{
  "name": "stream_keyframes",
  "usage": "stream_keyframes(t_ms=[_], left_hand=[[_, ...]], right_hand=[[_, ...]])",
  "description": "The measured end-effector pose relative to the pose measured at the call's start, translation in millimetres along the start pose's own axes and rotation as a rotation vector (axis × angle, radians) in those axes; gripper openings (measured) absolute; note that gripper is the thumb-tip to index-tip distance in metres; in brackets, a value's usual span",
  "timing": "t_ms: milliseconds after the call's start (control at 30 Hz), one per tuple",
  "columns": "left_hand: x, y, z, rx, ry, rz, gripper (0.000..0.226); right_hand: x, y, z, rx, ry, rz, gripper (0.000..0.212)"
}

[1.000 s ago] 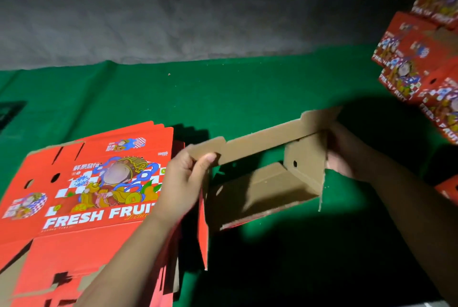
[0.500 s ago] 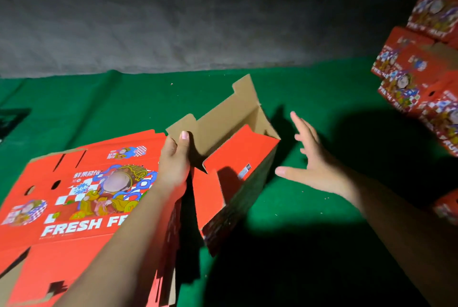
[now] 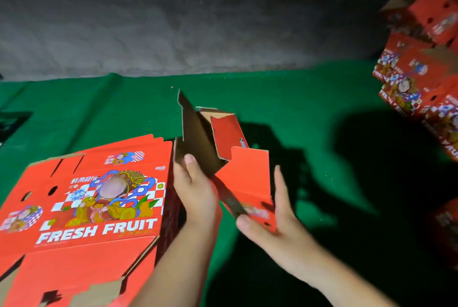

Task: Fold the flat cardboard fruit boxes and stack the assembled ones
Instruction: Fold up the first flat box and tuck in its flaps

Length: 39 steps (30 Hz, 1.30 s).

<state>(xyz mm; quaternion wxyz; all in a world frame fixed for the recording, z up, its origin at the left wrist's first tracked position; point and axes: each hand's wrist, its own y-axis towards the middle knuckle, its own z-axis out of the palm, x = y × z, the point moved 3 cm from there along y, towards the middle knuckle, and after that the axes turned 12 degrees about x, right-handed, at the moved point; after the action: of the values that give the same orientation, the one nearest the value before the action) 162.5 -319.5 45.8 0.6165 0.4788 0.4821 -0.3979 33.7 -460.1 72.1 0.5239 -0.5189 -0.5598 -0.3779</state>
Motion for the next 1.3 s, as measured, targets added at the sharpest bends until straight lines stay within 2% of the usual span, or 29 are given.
stream_keyframes(t_ms=[33, 67, 167, 200, 233, 300, 367, 400, 433, 500, 533, 567, 633, 733, 800, 867, 933, 1000, 1100, 1133, 1167, 1233, 1300], left_hand=[[-2, -10, 3, 0.027, 0.025, 0.008, 0.043], [-5, -19, 5, 0.058, 0.022, 0.02, 0.044], [-21, -52, 12, 0.108, -0.096, 0.01, 0.043], [-28, -65, 17, 0.17, -0.077, 0.012, 0.045], [-33, -79, 22, 0.284, -0.052, 0.023, 0.047], [-41, -107, 31, 0.627, -0.053, 0.056, 0.053], [-42, -119, 29, 0.929, -0.04, 0.078, 0.06], [-41, -112, 25, 0.966, -0.02, 0.092, 0.06], [-39, -96, 19, 0.908, 0.005, 0.1, 0.058], [-32, -47, 8, 0.605, 0.128, 0.096, 0.054], [-27, -17, 3, 0.467, 0.195, 0.045, 0.054], [-22, 13, 0, 0.401, 0.216, -0.031, 0.057], [-7, 60, -3, 0.456, 0.138, -0.172, 0.059], [12, 80, -4, 0.666, 0.129, -0.266, 0.071], [18, 67, -6, 0.773, 0.092, -0.32, 0.073], [14, 52, -15, 0.742, 0.12, -0.304, 0.07], [5, 35, -29, 0.557, 0.172, -0.255, 0.065], [-9, 13, -39, 0.507, 0.158, -0.176, 0.072], [-14, -5, -51, 0.672, 0.368, -0.205, 0.125], [-15, -4, -55, 0.745, 0.454, -0.229, 0.135], [-13, 1, -61, 0.806, 0.524, -0.227, 0.14], [-16, 13, -69, 0.834, 0.604, -0.116, 0.128], [-20, 20, -71, 0.683, 0.552, 0.003, 0.093]], right_hand=[[-2, 0, 5, 0.001, 0.047, -0.032, 0.123], [-4, 1, 3, -0.07, 0.033, -0.058, 0.118], [-12, 16, -27, -0.407, 0.014, -0.077, 0.071], [-16, 20, -39, -0.478, 0.033, -0.054, 0.063], [-23, 25, -50, -0.521, 0.069, -0.01, 0.064], [-38, 33, -74, -0.569, 0.161, 0.061, 0.069], [-53, 39, -99, -0.585, 0.209, 0.04, 0.053], [-57, 42, -111, -0.577, 0.207, 0.017, 0.042], [-60, 45, -122, -0.568, 0.18, 0.001, 0.034], [-64, 50, -142, -0.536, 0.064, -0.016, 0.027], [-63, 52, -149, -0.516, 0.023, -0.027, 0.026], [-61, 52, -154, -0.491, 0.006, -0.033, 0.026], [-56, 53, -162, -0.421, 0.035, -0.027, 0.03], [-52, 53, -175, -0.27, 0.13, 0.018, 0.045], [-48, 60, -189, -0.213, 0.007, 0.074, 0.04], [-44, 74, -198, -0.209, -0.078, 0.105, 0.038], [-44, 89, -196, -0.299, -0.059, 0.092, 0.042], [-45, 103, -186, -0.431, -0.066, 0.073, 0.04], [-37, 116, -171, -0.683, -0.109, 0.066, 0.017], [-30, 116, -168, -0.734, -0.102, 0.059, 0.016], [-21, 113, -165, -0.728, -0.135, 0.038, 0.028], [-6, 105, -154, -0.549, -0.343, -0.01, 0.049], [-2, 94, -140, -0.243, -0.565, -0.08, 0.034]])
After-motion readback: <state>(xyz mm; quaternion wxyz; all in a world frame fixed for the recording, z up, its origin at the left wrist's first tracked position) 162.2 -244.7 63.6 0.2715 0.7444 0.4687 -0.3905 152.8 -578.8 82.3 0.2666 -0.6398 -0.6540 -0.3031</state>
